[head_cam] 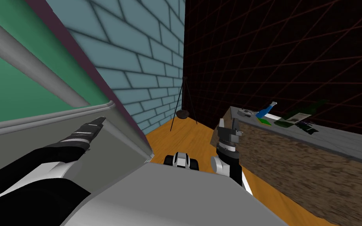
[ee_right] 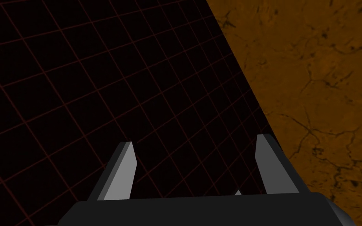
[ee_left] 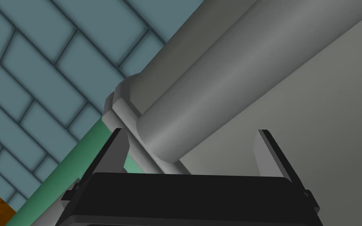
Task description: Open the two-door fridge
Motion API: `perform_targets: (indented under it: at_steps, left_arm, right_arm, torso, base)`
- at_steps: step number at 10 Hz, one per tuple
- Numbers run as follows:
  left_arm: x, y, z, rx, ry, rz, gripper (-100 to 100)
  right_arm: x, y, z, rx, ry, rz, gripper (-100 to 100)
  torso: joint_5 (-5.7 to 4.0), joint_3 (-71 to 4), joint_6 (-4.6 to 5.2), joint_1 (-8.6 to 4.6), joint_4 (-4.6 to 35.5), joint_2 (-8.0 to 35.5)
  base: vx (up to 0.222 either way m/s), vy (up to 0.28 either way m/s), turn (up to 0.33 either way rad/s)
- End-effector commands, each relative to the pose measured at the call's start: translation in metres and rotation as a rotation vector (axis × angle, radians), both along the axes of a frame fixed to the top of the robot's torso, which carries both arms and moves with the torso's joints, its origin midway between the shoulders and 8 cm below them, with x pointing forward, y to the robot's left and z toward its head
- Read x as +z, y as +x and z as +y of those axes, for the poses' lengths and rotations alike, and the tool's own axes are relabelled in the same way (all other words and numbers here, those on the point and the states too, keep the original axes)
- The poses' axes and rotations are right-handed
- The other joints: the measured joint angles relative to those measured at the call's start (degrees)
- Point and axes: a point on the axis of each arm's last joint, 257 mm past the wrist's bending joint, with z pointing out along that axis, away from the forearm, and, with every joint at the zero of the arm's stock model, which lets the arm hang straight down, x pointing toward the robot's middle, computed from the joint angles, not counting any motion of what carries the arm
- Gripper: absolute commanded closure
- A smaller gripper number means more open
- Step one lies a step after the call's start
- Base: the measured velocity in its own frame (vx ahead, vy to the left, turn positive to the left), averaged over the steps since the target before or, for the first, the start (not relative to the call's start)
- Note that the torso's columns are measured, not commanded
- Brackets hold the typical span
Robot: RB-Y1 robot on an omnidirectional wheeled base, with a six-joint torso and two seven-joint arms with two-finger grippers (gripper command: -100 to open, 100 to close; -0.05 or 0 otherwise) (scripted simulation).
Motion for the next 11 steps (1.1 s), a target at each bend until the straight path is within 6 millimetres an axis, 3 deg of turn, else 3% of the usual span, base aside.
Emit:
perform_targets:
  at_steps: [1,9,10,11]
  left_arm:
    - [-0.001,-0.015,0.023,0.048,0.0,0.005,-100]
    - [0.005,-0.086,0.109,0.24,0.0,0.0,-100]
    - [0.002,-0.08,0.105,0.225,-0.007,0.005,-100]
    - [0.002,-0.067,0.088,0.192,-0.001,0.005,100]
  right_arm:
    - [0.0,0.0,0.0,0.0,0.0,0.0,0]
    - [0.0,0.0,0.0,0.0,0.0,0.0,0]
    - [0.0,0.0,0.0,0.0,0.0,0.0,0]
    - [0.0,0.0,0.0,0.0,0.0,0.0,0]
  torso:
    - [-0.01,0.2,-0.03,-0.09,0.08,0.35]
    - [-0.01,0.09,-0.07,-0.08,0.03,0.1]
    - [-0.11,0.01,0.04,0.07,0.05,0.07]
    - [-0.04,-0.03,-0.05,0.12,0.01,-0.03]
  base:
    - [-0.01,-0.015,-0.326]
    - [-0.051,-0.046,-0.249]
    - [-0.022,-0.027,-0.048]
    - [0.021,0.037,0.305]
